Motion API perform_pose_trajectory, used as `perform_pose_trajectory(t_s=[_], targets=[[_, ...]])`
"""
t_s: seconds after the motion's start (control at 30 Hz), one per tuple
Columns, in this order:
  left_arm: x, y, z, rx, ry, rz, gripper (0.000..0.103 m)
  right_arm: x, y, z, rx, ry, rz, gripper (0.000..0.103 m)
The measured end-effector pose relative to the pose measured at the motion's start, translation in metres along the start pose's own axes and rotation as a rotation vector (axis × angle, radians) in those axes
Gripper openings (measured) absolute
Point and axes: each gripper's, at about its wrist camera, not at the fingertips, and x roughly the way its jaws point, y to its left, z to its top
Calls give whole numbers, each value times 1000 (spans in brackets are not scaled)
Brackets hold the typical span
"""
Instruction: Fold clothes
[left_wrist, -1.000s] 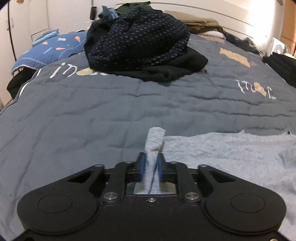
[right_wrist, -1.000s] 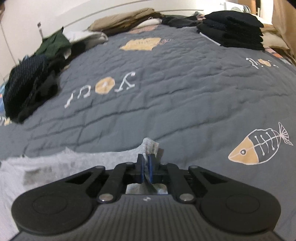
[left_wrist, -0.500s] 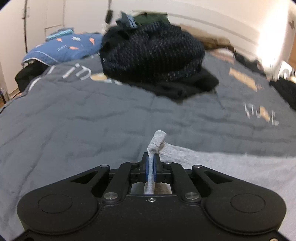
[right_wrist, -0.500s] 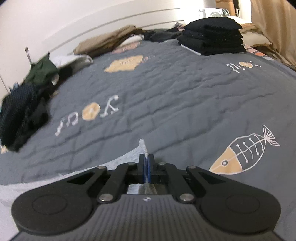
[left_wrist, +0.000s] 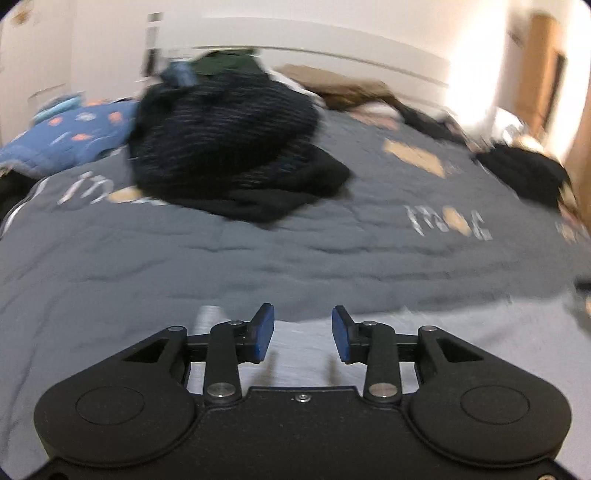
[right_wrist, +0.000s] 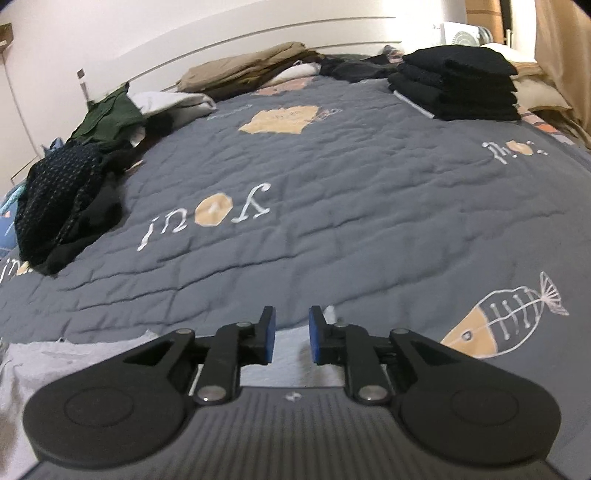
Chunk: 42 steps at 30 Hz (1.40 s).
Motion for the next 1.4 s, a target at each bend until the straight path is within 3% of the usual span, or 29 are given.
perform_pose_trajectory(t_s=[0.23, 0.57, 0.63, 0.67, 0.7, 0.83, 0.97, 1.17, 1.3, 1.33, 1.4], targets=[[33, -32, -8, 106, 95, -48, 35, -1, 7, -1, -7, 15, 48, 18], [49, -39, -15, 122, 134, -41, 40, -11, 29, -4, -47, 36, 163, 20], [51, -40, -16, 118, 133, -31, 40, -17, 37, -5, -64, 36, 208, 27], [52, -41, -16, 119, 133, -31, 40, -20, 43, -6, -76, 33, 229, 39], [52, -42, -16, 121, 133, -34, 39, -23, 48, -7, -89, 31, 250, 47], [53, -48, -18, 145, 144, -51, 11, -30, 69, -12, -142, 42, 300, 50], [52, -50, -20, 154, 138, -49, 0, -35, 88, -16, -194, 54, 341, 53], [40, -33, -7, 74, 55, -6, 0, -34, 90, -17, -195, 60, 337, 53], [38, -28, 1, 42, 36, -19, 1, -32, 87, -17, -171, 65, 333, 53], [40, -29, 2, 45, 49, -25, 5, -32, 87, -17, -168, 67, 334, 53], [46, -35, -1, 70, 89, -38, 22, -31, 88, -18, -171, 75, 339, 53]])
